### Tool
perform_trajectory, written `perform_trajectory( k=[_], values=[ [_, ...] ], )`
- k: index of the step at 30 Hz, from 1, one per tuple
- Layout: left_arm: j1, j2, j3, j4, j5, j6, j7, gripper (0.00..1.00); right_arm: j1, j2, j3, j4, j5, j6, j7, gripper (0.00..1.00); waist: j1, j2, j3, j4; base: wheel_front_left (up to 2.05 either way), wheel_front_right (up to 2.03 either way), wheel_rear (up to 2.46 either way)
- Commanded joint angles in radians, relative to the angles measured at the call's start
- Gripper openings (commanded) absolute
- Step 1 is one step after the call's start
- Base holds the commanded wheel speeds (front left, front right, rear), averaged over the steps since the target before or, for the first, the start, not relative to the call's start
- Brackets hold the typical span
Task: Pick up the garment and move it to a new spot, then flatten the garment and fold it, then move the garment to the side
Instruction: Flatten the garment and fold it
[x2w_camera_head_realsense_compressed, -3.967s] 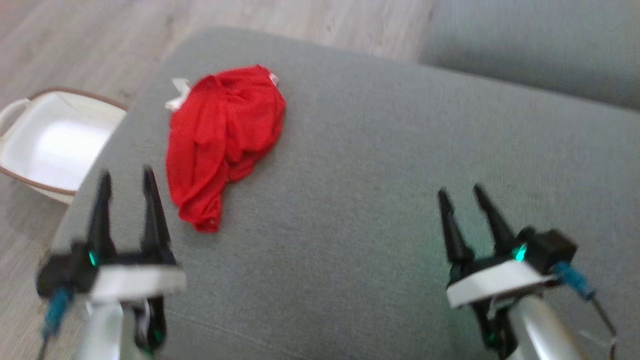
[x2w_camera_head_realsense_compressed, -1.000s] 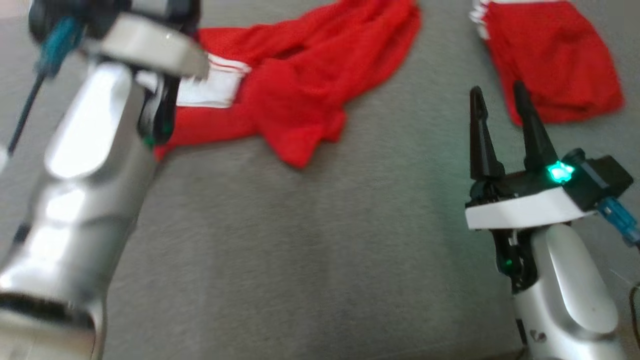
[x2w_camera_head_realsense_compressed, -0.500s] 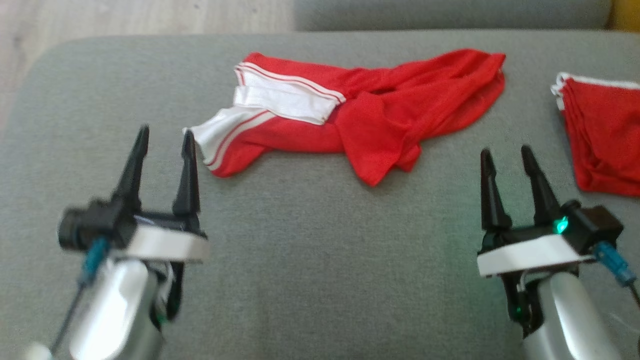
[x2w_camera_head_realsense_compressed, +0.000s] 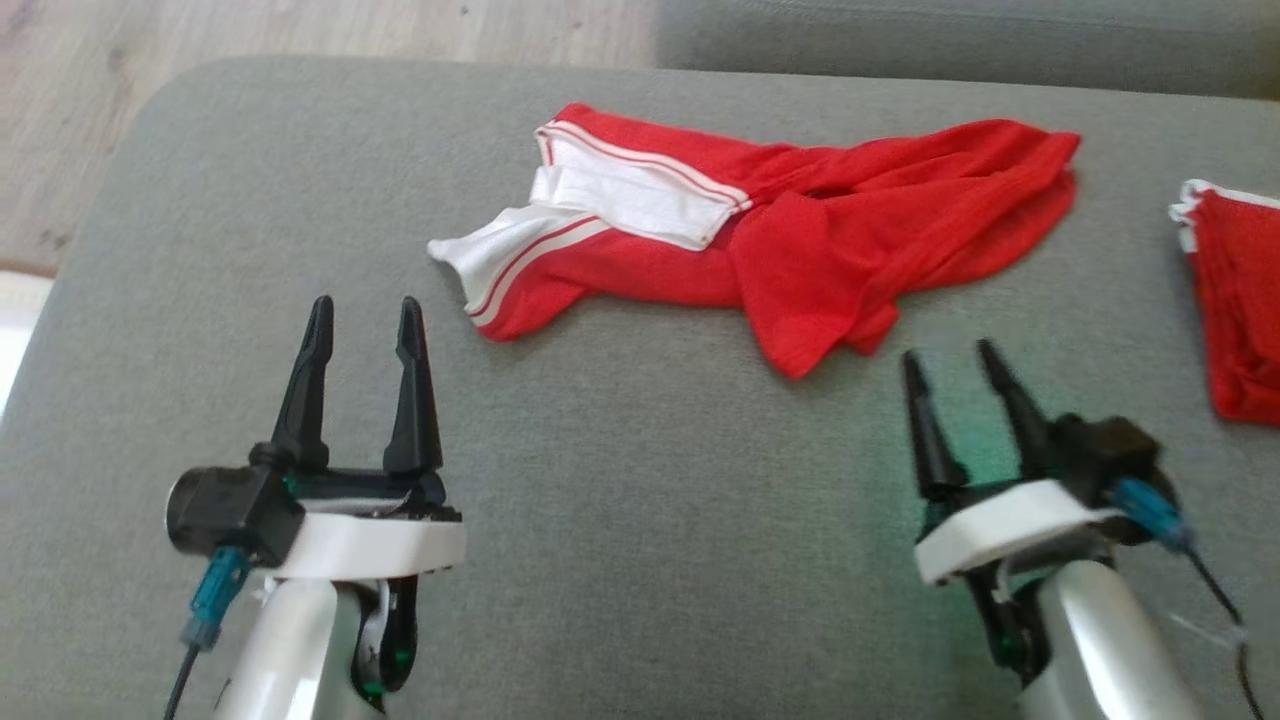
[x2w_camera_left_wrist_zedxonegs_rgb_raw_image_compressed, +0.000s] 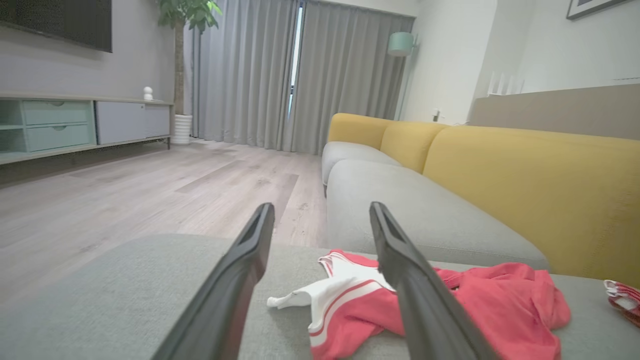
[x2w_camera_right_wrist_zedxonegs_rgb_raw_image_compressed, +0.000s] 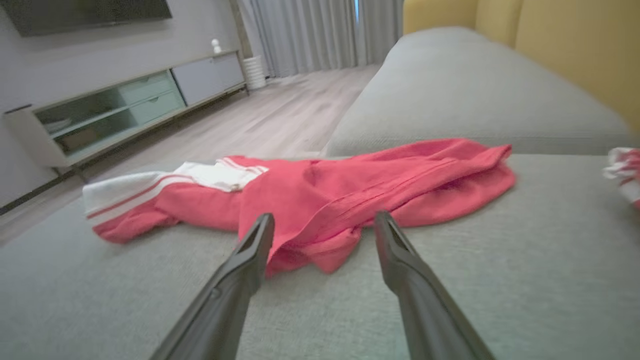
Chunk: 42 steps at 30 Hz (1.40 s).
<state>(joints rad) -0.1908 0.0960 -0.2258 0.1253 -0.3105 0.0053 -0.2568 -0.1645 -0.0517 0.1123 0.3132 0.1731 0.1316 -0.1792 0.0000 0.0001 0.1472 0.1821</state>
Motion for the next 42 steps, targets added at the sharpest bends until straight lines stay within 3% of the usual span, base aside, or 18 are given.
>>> perform_trajectory(
  k=[1, 10, 19, 21, 25, 31, 36, 42],
  values=[
    [-0.028, -0.004, 0.048, -0.022, 0.014, -0.014, -0.005, 1.00, -0.062, 0.001, 0.049, 0.000, 0.001, -0.001, 0.033, 1.00, 0.0000, -0.0001, 0.016, 0.021, 0.00, 0.00, 0.00],
    [-0.040, -0.040, 0.061, 0.010, 0.036, -0.063, -0.005, 1.00, -0.161, 0.001, 0.131, 0.187, 0.073, -0.001, 0.146, 1.00, 0.0000, -0.0001, 0.061, 0.094, 0.00, 0.00, 0.00],
    [-0.049, -0.045, 0.055, 0.020, 0.023, -0.069, -0.005, 1.00, -0.275, 0.001, 0.172, 0.355, 0.087, -0.001, 0.114, 1.00, 0.0000, -0.0001, 0.078, 0.139, 0.00, 0.00, 0.00],
    [-0.046, -0.045, 0.052, 0.020, 0.018, -0.064, -0.005, 1.00, -0.294, 0.001, 0.176, 0.383, 0.080, -0.001, 0.094, 0.00, 0.0000, -0.0001, 0.076, 0.139, 0.00, 0.00, 0.00],
    [-0.039, -0.046, 0.054, 0.021, 0.018, -0.058, -0.005, 1.00, -0.307, 0.001, 0.181, 0.409, 0.083, -0.001, 0.060, 0.00, 0.0000, -0.0001, 0.065, 0.127, 0.00, 0.00, 0.00],
    [-0.015, -0.046, 0.080, 0.027, 0.028, -0.062, -0.005, 1.00, -0.263, -0.003, 0.148, 0.406, 0.084, -0.001, 0.005, 0.00, 0.0000, -0.0001, 0.022, 0.049, 0.00, 0.00, 0.00],
    [0.002, -0.046, 0.093, 0.030, 0.027, -0.067, -0.005, 1.00, -0.169, -0.065, 0.091, 0.327, 0.081, -0.001, 0.012, 0.00, 0.0000, -0.0001, -0.031, -0.029, 0.00, 0.00, 0.00],
    [0.019, -0.046, 0.085, 0.024, 0.015, -0.061, -0.005, 1.00, -0.057, -0.154, 0.019, 0.176, 0.062, -0.001, 0.115, 0.00, 0.0000, -0.0001, -0.077, -0.094, 0.00, 0.00, 0.00]
  ],
)
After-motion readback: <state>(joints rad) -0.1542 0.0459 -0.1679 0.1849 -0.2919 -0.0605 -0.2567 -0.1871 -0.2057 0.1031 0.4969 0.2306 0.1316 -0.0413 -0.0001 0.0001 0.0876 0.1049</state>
